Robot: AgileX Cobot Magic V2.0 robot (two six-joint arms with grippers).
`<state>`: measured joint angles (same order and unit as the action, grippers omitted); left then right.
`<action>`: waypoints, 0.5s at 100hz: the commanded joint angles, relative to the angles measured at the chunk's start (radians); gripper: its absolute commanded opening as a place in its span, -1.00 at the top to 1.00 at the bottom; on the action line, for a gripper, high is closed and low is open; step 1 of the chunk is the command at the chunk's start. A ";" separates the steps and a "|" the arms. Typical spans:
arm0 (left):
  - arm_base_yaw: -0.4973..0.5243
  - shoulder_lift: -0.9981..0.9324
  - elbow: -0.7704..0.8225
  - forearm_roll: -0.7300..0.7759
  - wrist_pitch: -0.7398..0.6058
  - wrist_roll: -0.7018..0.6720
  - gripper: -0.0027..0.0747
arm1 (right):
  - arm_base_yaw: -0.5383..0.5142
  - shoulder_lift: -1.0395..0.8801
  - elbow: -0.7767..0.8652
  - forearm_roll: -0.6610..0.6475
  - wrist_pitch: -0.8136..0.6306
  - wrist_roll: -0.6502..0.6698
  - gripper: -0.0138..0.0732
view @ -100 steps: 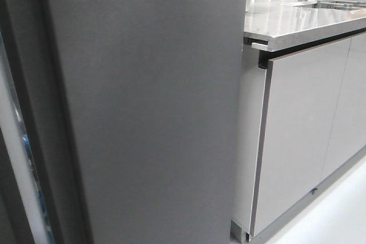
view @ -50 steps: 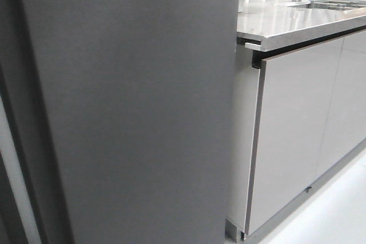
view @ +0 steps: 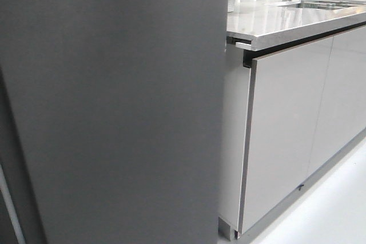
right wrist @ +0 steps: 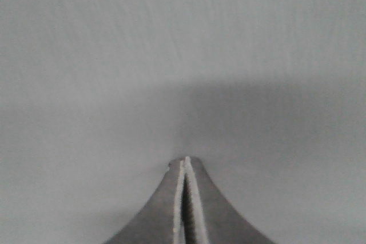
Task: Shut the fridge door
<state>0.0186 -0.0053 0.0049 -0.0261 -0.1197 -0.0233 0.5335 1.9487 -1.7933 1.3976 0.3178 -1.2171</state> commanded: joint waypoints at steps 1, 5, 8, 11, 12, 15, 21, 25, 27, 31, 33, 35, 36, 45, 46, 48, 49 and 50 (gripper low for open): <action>0.002 -0.008 0.035 -0.004 -0.078 -0.002 0.98 | 0.003 -0.047 -0.042 0.006 -0.033 -0.012 0.85; 0.002 -0.008 0.035 -0.004 -0.078 -0.002 0.98 | 0.003 -0.047 -0.046 0.006 -0.053 -0.012 0.85; 0.002 -0.008 0.035 -0.004 -0.078 -0.002 0.98 | 0.003 -0.047 -0.046 0.006 -0.068 -0.012 0.85; 0.002 -0.008 0.035 -0.004 -0.078 -0.002 0.98 | 0.003 -0.047 -0.047 0.003 -0.082 -0.012 0.85; 0.002 -0.008 0.035 -0.004 -0.078 -0.002 0.98 | 0.003 -0.046 -0.047 0.003 -0.089 -0.012 0.85; 0.002 -0.008 0.035 -0.004 -0.078 -0.002 0.98 | 0.003 -0.044 -0.047 0.003 -0.103 -0.012 0.85; 0.002 -0.008 0.035 -0.004 -0.078 -0.002 0.98 | 0.003 -0.037 -0.053 0.003 -0.110 -0.012 0.85; 0.002 -0.008 0.035 -0.004 -0.078 -0.002 0.98 | 0.003 -0.029 -0.057 0.003 -0.110 -0.012 0.85; 0.002 -0.008 0.035 -0.004 -0.078 -0.002 0.98 | 0.003 -0.026 -0.060 0.003 -0.110 -0.012 0.85; 0.002 -0.008 0.035 -0.004 -0.078 -0.002 0.98 | 0.003 -0.019 -0.064 0.003 -0.110 -0.012 0.85; 0.002 -0.008 0.035 -0.004 -0.078 -0.002 0.98 | 0.003 -0.014 -0.069 0.003 -0.107 -0.012 0.85; 0.002 -0.008 0.035 -0.004 -0.078 -0.002 0.98 | 0.003 -0.009 -0.072 0.003 -0.107 -0.012 0.85; 0.002 -0.008 0.035 -0.004 -0.078 -0.002 0.98 | 0.003 -0.008 -0.072 0.001 -0.107 -0.012 0.85; 0.002 -0.008 0.035 -0.004 -0.078 -0.002 0.98 | 0.003 0.016 -0.103 -0.001 -0.128 -0.012 0.85; 0.002 -0.008 0.035 -0.004 -0.078 -0.002 0.98 | 0.003 0.022 -0.111 -0.001 -0.128 -0.012 0.85; 0.002 -0.008 0.035 -0.004 -0.078 -0.002 0.98 | 0.003 0.026 -0.124 -0.001 -0.128 -0.012 0.85; 0.002 -0.008 0.035 -0.004 -0.078 -0.002 0.98 | 0.003 0.032 -0.128 -0.001 -0.128 -0.012 0.85; 0.002 -0.008 0.035 -0.004 -0.078 -0.002 0.98 | 0.003 0.036 -0.132 -0.001 -0.129 -0.012 0.85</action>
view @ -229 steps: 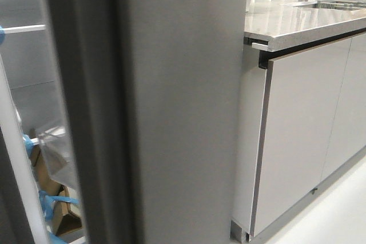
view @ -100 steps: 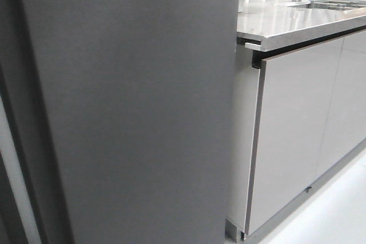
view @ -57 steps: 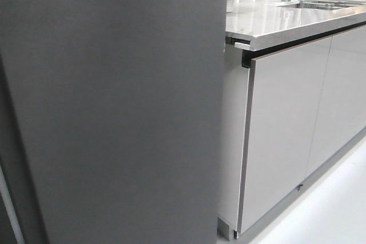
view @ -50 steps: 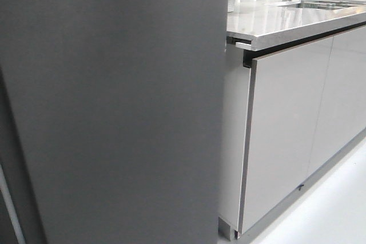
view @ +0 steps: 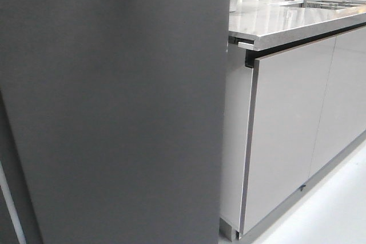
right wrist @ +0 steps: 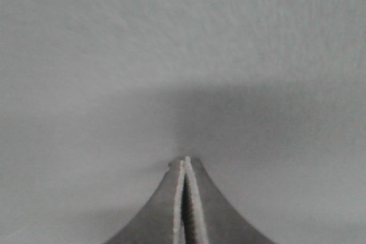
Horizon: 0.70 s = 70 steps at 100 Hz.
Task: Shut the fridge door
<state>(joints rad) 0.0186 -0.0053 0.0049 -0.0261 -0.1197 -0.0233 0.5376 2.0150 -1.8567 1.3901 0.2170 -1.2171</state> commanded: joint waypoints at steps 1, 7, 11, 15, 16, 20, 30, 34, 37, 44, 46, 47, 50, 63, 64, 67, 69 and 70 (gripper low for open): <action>0.002 -0.008 0.035 -0.004 -0.078 -0.002 0.98 | -0.001 -0.024 -0.077 0.006 -0.029 -0.012 0.85; 0.002 -0.008 0.035 -0.004 -0.078 -0.002 0.98 | -0.001 0.003 -0.119 0.006 -0.023 -0.012 0.85; 0.002 -0.008 0.035 -0.004 -0.078 -0.002 0.98 | -0.001 0.027 -0.155 0.004 -0.015 -0.012 0.85; 0.002 -0.008 0.035 -0.004 -0.078 -0.002 0.98 | -0.001 0.050 -0.191 0.004 -0.005 -0.012 0.85; 0.002 -0.008 0.035 -0.004 -0.078 -0.002 0.98 | -0.001 0.054 -0.197 0.004 -0.001 -0.012 0.85; 0.002 -0.008 0.035 -0.004 -0.078 -0.002 0.98 | -0.001 0.076 -0.232 0.000 0.010 -0.012 0.85; 0.002 -0.008 0.035 -0.004 -0.078 -0.002 0.98 | -0.001 0.114 -0.290 -0.018 0.046 -0.012 0.85; 0.002 -0.008 0.035 -0.004 -0.078 -0.002 0.98 | -0.001 0.118 -0.298 -0.026 0.056 -0.012 0.85; 0.002 -0.008 0.035 -0.004 -0.078 -0.002 0.98 | -0.001 0.117 -0.298 -0.026 0.063 -0.012 0.85; 0.000 -0.008 0.035 -0.004 -0.078 -0.002 0.98 | -0.001 0.117 -0.298 -0.026 0.085 -0.001 0.85; 0.000 -0.008 0.035 -0.004 -0.078 -0.002 0.98 | -0.003 0.117 -0.298 -0.027 0.094 0.005 0.85; 0.000 -0.008 0.035 -0.004 -0.078 -0.002 0.98 | -0.003 0.117 -0.298 -0.027 0.097 0.008 0.85; 0.000 -0.008 0.035 -0.004 -0.078 -0.002 0.98 | -0.003 0.117 -0.298 -0.031 0.114 0.021 0.85; 0.000 -0.008 0.035 -0.004 -0.078 -0.002 0.98 | -0.007 0.113 -0.305 -0.189 0.208 0.195 0.85; 0.000 -0.008 0.035 -0.004 -0.078 -0.002 0.98 | -0.009 0.111 -0.306 -0.206 0.215 0.211 0.85; 0.000 -0.008 0.035 -0.004 -0.078 -0.002 0.98 | -0.012 0.108 -0.308 -0.287 0.245 0.296 0.85; 0.000 -0.008 0.035 -0.004 -0.078 -0.002 0.98 | -0.014 0.106 -0.310 -0.321 0.256 0.331 0.85; 0.000 -0.008 0.035 -0.004 -0.078 -0.002 0.98 | -0.016 0.106 -0.310 -0.353 0.268 0.367 0.85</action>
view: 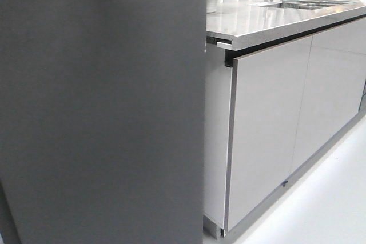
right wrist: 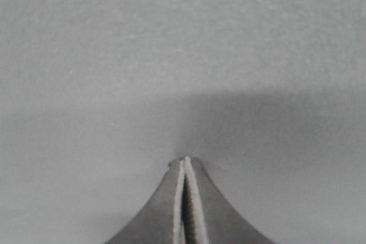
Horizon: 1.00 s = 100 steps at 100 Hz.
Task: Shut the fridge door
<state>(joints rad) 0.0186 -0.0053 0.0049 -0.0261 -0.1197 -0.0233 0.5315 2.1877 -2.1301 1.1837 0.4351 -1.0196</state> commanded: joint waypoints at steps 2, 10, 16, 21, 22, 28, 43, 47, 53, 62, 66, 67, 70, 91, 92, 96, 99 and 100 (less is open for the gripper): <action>0.000 -0.008 0.035 -0.004 -0.078 -0.002 0.98 | -0.012 -0.068 -0.039 -0.195 0.069 0.224 0.85; 0.000 -0.008 0.035 -0.004 -0.078 -0.002 0.98 | -0.035 -0.081 -0.043 -0.315 0.135 0.385 0.85; 0.000 -0.008 0.035 -0.004 -0.078 -0.002 0.98 | -0.060 -0.091 -0.043 -0.353 0.206 0.442 0.85; 0.000 -0.008 0.035 -0.004 -0.078 -0.002 0.98 | -0.081 -0.101 -0.043 -0.355 0.257 0.449 0.85; 0.000 -0.008 0.035 -0.004 -0.078 -0.002 0.98 | -0.086 -0.103 -0.043 -0.355 0.263 0.449 0.85; 0.000 -0.008 0.035 -0.004 -0.078 -0.002 0.98 | -0.103 -0.117 -0.043 -0.355 0.301 0.457 0.85; 0.000 -0.008 0.035 -0.004 -0.078 -0.002 0.98 | -0.133 -0.157 -0.043 -0.401 0.377 0.493 0.85; 0.000 -0.008 0.035 -0.004 -0.078 -0.002 0.98 | -0.136 -0.167 -0.043 -0.432 0.398 0.525 0.85; 0.000 -0.008 0.035 -0.004 -0.078 -0.002 0.98 | -0.136 -0.186 -0.043 -0.476 0.436 0.564 0.85; 0.000 -0.008 0.035 -0.004 -0.078 -0.002 0.98 | -0.136 -0.211 -0.043 -0.499 0.491 0.601 0.85; 0.000 -0.008 0.035 -0.004 -0.078 -0.002 0.98 | -0.136 -0.224 -0.043 -0.499 0.519 0.603 0.85; 0.000 -0.008 0.035 -0.004 -0.078 -0.002 0.98 | -0.136 -0.224 -0.043 -0.500 0.528 0.603 0.85; 0.000 -0.008 0.035 -0.004 -0.078 -0.002 0.98 | -0.136 -0.235 -0.043 -0.502 0.546 0.603 0.85; 0.000 -0.008 0.035 -0.004 -0.078 -0.002 0.98 | -0.138 -0.307 -0.050 -0.513 0.701 0.601 0.85; 0.000 -0.008 0.035 -0.004 -0.078 -0.002 0.98 | -0.138 -0.309 -0.053 -0.510 0.701 0.601 0.85; 0.000 -0.008 0.035 -0.004 -0.078 -0.002 0.98 | -0.138 -0.316 -0.057 -0.510 0.711 0.601 0.85; 0.000 -0.008 0.035 -0.004 -0.078 -0.002 0.98 | -0.138 -0.320 -0.062 -0.511 0.718 0.601 0.85; 0.000 -0.008 0.035 -0.004 -0.078 -0.002 0.98 | -0.138 -0.323 -0.065 -0.509 0.719 0.606 0.85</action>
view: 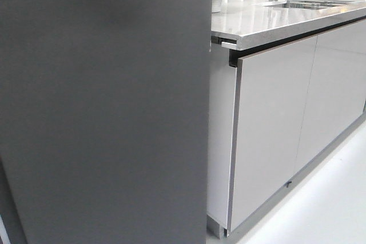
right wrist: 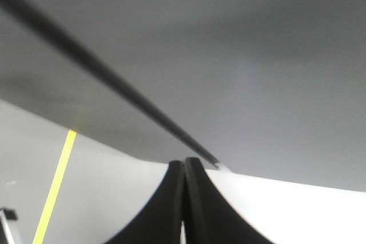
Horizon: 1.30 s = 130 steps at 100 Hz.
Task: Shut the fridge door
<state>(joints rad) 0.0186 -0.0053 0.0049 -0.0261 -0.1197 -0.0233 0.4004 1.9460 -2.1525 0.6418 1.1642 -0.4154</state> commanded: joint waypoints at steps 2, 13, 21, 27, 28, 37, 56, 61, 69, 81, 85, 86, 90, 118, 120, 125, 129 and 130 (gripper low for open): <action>0.000 -0.008 0.035 -0.004 -0.078 -0.002 0.98 | -0.008 -0.083 -0.045 0.040 -0.012 0.018 0.85; 0.000 -0.008 0.035 -0.004 -0.078 -0.002 0.98 | -0.026 -0.114 -0.049 0.020 -0.053 0.136 0.85; 0.000 -0.008 0.035 -0.004 -0.078 -0.002 0.98 | -0.037 -0.142 -0.049 -0.046 -0.059 0.235 0.85; 0.000 -0.008 0.035 -0.004 -0.078 -0.002 0.98 | -0.037 -0.173 -0.044 -0.099 -0.080 0.244 0.85; 0.000 -0.008 0.035 -0.004 -0.078 -0.002 0.98 | -0.037 -0.179 -0.042 -0.115 -0.089 0.243 0.85; 0.000 -0.008 0.035 -0.004 -0.078 -0.002 0.98 | -0.035 -0.262 0.000 -0.170 -0.162 0.243 0.85; 0.000 -0.008 0.035 -0.004 -0.078 -0.002 0.98 | -0.035 -0.535 0.322 -0.257 -0.422 0.243 0.85; 0.000 -0.008 0.035 -0.004 -0.078 -0.002 0.98 | -0.035 -0.616 0.435 -0.282 -0.491 0.243 0.85; 0.000 -0.008 0.035 -0.004 -0.078 -0.002 0.98 | -0.054 -0.760 0.633 -0.289 -0.585 0.243 0.85; 0.000 -0.008 0.035 -0.004 -0.078 -0.002 0.98 | -0.115 -0.991 0.911 -0.271 -0.696 0.243 0.85; 0.000 -0.008 0.035 -0.004 -0.078 -0.002 0.98 | -0.141 -1.078 1.009 -0.256 -0.742 0.243 0.85; 0.000 -0.008 0.035 -0.004 -0.078 -0.002 0.98 | -0.150 -1.107 1.041 -0.253 -0.750 0.243 0.85; 0.000 -0.008 0.035 -0.004 -0.078 -0.002 0.98 | -0.169 -1.181 1.121 -0.253 -0.793 0.243 0.85; 0.000 -0.008 0.035 -0.004 -0.078 -0.002 0.98 | -0.254 -1.669 1.614 -0.245 -0.955 0.243 0.85; 0.000 -0.008 0.035 -0.004 -0.078 -0.002 0.98 | -0.258 -1.688 1.639 -0.243 -0.961 0.243 0.85; 0.000 -0.008 0.035 -0.004 -0.078 -0.002 0.98 | -0.266 -1.720 1.695 -0.231 -0.986 0.243 0.85; 0.000 -0.008 0.035 -0.004 -0.078 -0.002 0.98 | -0.270 -1.738 1.740 -0.212 -1.010 0.243 0.85; 0.000 -0.008 0.035 -0.004 -0.078 -0.002 0.98 | -0.270 -1.740 1.755 -0.210 -1.013 0.243 0.85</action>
<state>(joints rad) 0.0186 -0.0053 0.0049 -0.0261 -0.1197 -0.0233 0.1441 0.2332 -0.4534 0.3968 0.2792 -0.1711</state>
